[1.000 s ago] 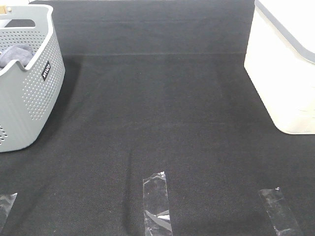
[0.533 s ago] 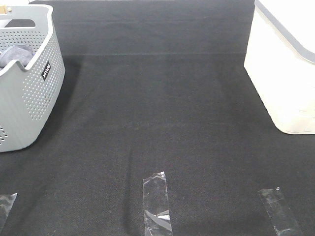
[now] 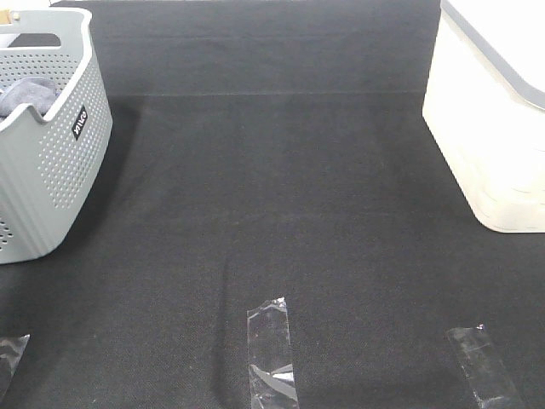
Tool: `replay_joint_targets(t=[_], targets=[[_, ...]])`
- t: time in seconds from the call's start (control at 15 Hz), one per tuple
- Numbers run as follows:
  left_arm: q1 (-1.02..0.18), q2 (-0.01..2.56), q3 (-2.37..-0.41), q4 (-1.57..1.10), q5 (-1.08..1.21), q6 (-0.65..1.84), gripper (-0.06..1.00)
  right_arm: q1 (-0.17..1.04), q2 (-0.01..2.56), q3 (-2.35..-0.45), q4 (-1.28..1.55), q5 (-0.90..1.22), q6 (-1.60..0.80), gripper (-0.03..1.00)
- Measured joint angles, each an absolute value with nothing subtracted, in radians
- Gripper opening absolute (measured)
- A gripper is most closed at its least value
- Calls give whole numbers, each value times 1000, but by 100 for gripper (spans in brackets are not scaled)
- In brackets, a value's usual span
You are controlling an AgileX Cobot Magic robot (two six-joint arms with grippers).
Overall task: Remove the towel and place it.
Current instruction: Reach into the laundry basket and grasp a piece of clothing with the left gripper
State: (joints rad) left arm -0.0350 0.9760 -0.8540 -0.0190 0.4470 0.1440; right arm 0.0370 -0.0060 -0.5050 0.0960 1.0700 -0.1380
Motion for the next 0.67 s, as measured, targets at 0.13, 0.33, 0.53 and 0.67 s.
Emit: replay_joint_targets(t=[0.13,0.33,0.53,0.67], targets=[[-35,1152,-994,46,504,41,60,37,-6,-505,96,1070,-138,62],[-35,1383,-1225,217,657,-61,60,37,-6,-505,96,1070,-138,62],[-35,1575,-1446,381,815,-158,60,37,-6,-505,96,1070,-138,62],[-35,1645,-1513,419,858,-176,60,37,-6,-505,96,1070,-138,62]])
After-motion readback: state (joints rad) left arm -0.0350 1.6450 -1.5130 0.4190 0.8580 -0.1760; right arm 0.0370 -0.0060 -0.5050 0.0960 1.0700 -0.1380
